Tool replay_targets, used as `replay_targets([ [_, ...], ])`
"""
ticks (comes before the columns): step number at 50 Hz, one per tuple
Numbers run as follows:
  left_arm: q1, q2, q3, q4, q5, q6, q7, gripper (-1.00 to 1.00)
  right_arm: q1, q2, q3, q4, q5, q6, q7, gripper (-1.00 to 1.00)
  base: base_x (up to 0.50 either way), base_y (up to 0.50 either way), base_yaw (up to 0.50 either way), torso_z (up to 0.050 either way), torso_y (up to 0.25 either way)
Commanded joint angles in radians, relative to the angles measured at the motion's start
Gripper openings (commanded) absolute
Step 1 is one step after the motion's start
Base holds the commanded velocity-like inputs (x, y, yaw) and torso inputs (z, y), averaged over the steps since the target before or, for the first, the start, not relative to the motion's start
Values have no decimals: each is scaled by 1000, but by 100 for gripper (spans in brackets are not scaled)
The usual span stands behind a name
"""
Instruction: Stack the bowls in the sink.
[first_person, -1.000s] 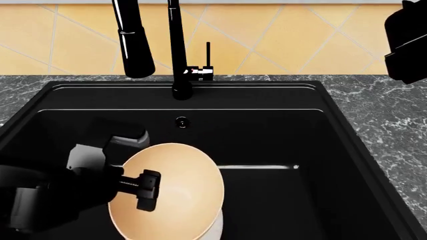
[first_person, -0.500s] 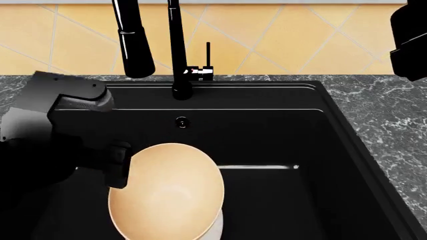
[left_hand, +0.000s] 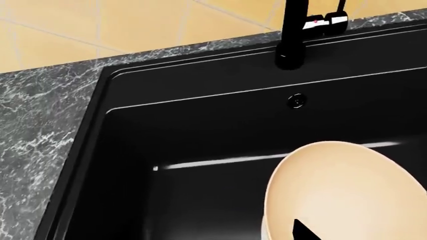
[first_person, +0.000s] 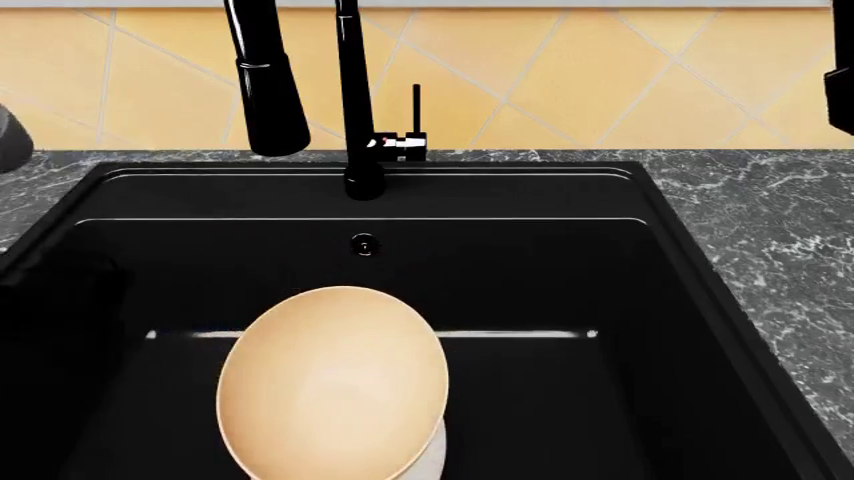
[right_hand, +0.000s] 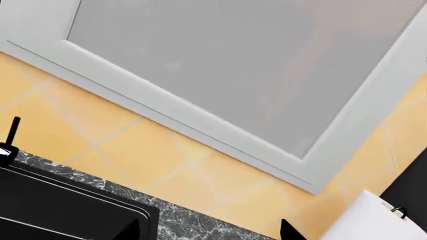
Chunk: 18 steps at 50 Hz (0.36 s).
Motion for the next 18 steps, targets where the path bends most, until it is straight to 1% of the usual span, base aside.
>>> replay_targets([
  [1, -166, -47, 16, -4, -145, -60, -136, 100, 15, 12, 62, -10, 49, -6, 17, 100, 0, 0, 0, 0, 0],
  [3, -252, -50, 77, -14, -156, -66, -136, 100, 17, 9, 82, -7, 60, -5, 23, 100, 0, 0, 0, 0, 0],
  [4, -271, -52, 87, -19, -156, -72, -138, 100, 19, 7, 94, -6, 68, -3, 28, 100, 0, 0, 0, 0, 0],
  [11, -273, -63, 59, -46, -138, -105, -138, 100, 29, -3, 181, 19, 131, 33, 69, 100, 0, 0, 0, 0, 0],
  [18, -274, -76, 18, -70, -123, -128, -138, 100, 29, 16, 221, 11, 155, 50, 70, 100, 0, 0, 0, 0, 0],
])
